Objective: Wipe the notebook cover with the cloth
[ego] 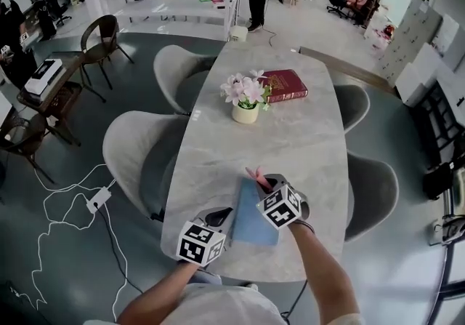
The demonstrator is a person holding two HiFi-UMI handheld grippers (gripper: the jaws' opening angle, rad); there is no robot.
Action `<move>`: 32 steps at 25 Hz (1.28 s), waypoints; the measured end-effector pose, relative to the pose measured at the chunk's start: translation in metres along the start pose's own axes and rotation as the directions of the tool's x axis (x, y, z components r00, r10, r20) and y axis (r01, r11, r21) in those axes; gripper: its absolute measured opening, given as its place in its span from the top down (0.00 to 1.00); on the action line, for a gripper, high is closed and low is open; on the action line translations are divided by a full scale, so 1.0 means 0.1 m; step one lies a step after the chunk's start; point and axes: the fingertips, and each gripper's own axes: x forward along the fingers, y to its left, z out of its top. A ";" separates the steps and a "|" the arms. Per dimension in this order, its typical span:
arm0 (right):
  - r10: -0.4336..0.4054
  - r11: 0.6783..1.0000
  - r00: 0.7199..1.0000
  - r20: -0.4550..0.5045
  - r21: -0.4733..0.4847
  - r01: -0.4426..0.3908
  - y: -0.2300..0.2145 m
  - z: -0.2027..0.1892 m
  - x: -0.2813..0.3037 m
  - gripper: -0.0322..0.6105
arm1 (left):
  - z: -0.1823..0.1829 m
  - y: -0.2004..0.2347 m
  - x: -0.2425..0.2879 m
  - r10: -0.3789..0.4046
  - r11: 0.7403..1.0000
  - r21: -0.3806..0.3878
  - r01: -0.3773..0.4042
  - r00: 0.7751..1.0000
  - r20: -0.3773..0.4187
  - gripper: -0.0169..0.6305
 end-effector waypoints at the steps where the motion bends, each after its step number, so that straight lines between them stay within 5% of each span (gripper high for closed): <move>1: 0.006 1.000 1.000 -0.017 -0.011 -0.006 0.00 -0.02 0.06 0.93 | 0.00 0.02 0.02 -0.003 1.000 -0.001 0.003 1.000 -0.004 0.96; 10: 0.093 0.996 0.990 -0.108 -0.010 -0.094 0.20 -0.22 0.33 0.93 | -0.01 0.12 0.06 -0.019 1.000 -0.018 0.018 1.000 -0.021 0.96; 32: 0.216 0.976 0.974 -0.068 0.045 -0.213 0.75 -0.30 0.09 0.93 | -0.12 0.03 -0.12 0.038 0.998 -0.047 -0.039 0.999 -0.017 0.96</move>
